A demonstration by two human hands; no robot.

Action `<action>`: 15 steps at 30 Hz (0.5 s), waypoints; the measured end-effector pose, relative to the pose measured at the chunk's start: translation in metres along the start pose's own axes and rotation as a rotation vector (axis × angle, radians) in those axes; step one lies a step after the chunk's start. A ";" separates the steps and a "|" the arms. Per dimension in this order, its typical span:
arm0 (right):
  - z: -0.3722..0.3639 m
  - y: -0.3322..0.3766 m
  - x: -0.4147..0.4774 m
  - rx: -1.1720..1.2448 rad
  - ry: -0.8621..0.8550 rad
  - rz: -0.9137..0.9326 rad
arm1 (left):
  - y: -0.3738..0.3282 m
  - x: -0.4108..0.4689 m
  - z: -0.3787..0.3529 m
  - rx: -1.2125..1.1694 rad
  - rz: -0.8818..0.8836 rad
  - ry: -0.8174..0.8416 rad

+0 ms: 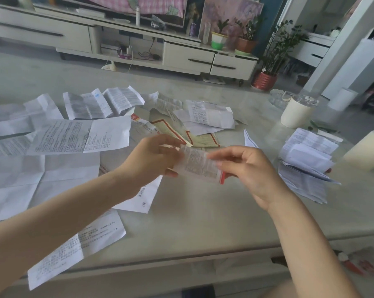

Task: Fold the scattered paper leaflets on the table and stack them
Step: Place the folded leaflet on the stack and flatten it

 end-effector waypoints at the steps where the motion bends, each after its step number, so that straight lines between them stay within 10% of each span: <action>1: 0.005 -0.004 0.002 -0.040 -0.075 -0.016 | -0.001 0.002 -0.002 0.001 0.002 0.008; 9: 0.036 -0.044 -0.002 -0.854 -0.164 -0.278 | 0.004 0.024 -0.005 0.460 -0.222 -0.186; 15: 0.033 -0.036 -0.005 -0.874 -0.271 -0.142 | 0.005 0.060 0.004 0.941 -0.387 -0.228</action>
Point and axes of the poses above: each hand's wrist, its own x-axis towards the middle knuckle, its own z-axis out of the back of the hand, y = z × x, the point moved 1 cm from there along x, towards the middle knuckle, and after that the axes turned 6 degrees about z, right-handed, at the moved point
